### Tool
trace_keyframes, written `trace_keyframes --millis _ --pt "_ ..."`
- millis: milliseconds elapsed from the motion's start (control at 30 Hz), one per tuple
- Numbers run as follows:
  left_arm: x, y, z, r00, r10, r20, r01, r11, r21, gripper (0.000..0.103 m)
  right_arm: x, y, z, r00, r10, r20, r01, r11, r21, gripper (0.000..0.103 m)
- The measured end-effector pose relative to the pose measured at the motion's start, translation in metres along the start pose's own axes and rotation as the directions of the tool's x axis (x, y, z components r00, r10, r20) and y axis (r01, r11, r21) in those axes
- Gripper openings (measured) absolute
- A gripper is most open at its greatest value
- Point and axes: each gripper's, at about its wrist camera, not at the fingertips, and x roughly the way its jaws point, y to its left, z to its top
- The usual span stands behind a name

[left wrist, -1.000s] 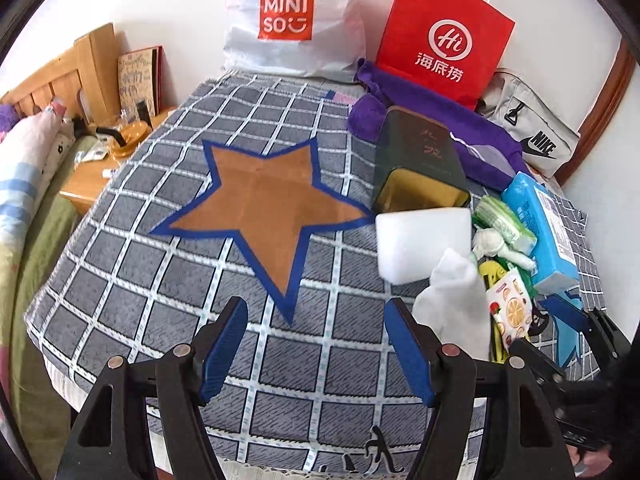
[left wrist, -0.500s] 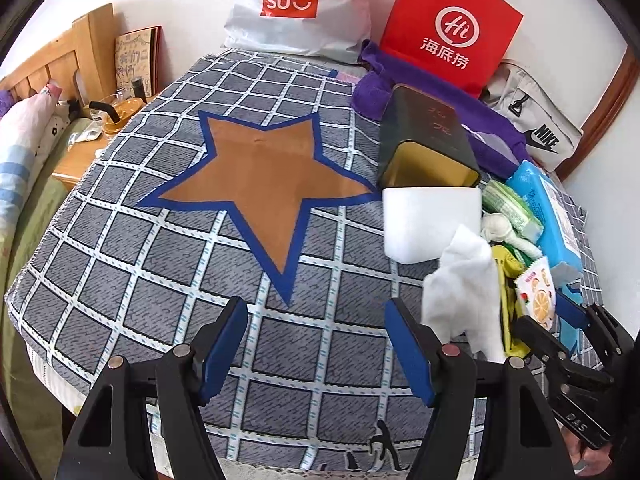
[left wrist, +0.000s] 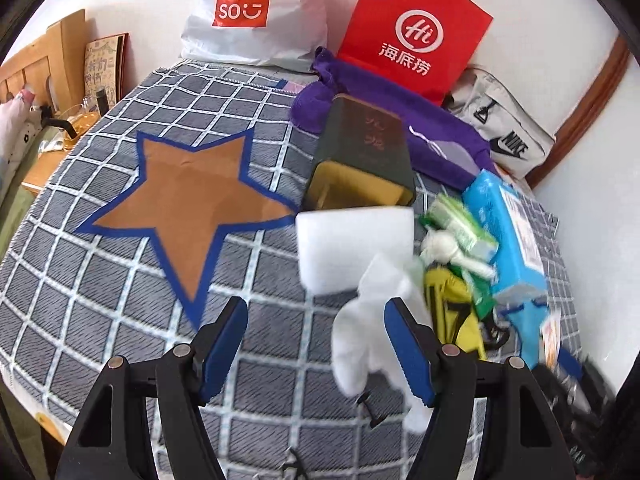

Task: Organize soft objects
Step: 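Grasp the orange-print wipe packet with the right tool while the left tool returns to the white block, then grasp the white block with the left tool while the right tool holds the packet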

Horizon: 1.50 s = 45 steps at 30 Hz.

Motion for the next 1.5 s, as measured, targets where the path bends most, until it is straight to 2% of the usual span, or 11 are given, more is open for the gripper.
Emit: trace_keyframes --millis 100,233,367,467,600,700,967,1000,1033,1167,1500 --pt "0.009 -0.008 0.011 1.0 -0.005 -0.006 0.005 1.0 -0.009 0.069 -0.007 -0.018 -0.01 1.0 -0.003 -0.001 0.003 0.999 0.051 0.058" --pt "0.022 -0.023 0.023 0.999 0.033 0.006 -0.033 0.999 -0.002 0.073 -0.009 -0.036 -0.019 1.0 -0.004 -0.002 0.005 0.995 0.097 0.058" --pt "0.036 -0.031 0.029 0.999 0.031 -0.02 -0.031 0.999 -0.01 0.074 -0.007 -0.045 -0.029 1.0 -0.004 -0.011 0.006 0.993 0.118 0.058" --pt "0.048 -0.036 0.032 0.996 0.087 -0.035 -0.087 0.996 -0.004 0.076 0.0 -0.053 -0.035 1.0 0.008 -0.028 -0.004 0.99 0.139 0.058" --pt "0.055 -0.038 0.034 0.994 0.105 -0.037 -0.106 0.994 -0.022 0.08 0.008 -0.062 -0.039 0.999 0.013 -0.045 -0.005 0.986 0.164 0.058" --pt "0.057 -0.039 0.033 0.993 0.112 -0.037 -0.113 0.993 -0.016 0.08 0.015 -0.064 -0.039 0.998 -0.016 -0.063 0.026 0.988 0.155 0.058" --pt "0.044 -0.027 0.029 0.999 0.039 -0.027 -0.04 0.997 -0.061 0.073 0.024 -0.064 -0.046 0.996 -0.005 -0.092 0.02 0.986 0.163 0.058" --pt "0.043 -0.025 0.029 0.999 0.029 -0.028 -0.031 0.997 -0.069 0.07 0.024 -0.063 -0.046 0.996 -0.004 -0.092 0.019 0.986 0.163 0.058" --pt "0.041 -0.022 0.028 0.999 0.027 -0.032 -0.029 0.996 -0.079 0.054 0.023 -0.062 -0.046 0.996 -0.004 -0.09 0.019 0.986 0.163 0.058" --pt "0.037 -0.011 0.027 0.999 -0.007 -0.035 0.004 0.995 -0.097 0.049 0.019 -0.061 -0.046 0.996 -0.009 -0.084 0.023 0.986 0.166 0.058" --pt "0.048 -0.001 0.026 0.998 -0.065 -0.015 0.063 0.992 -0.108 0.046 0.014 -0.057 -0.046 0.996 -0.019 -0.088 0.032 0.987 0.157 0.058"
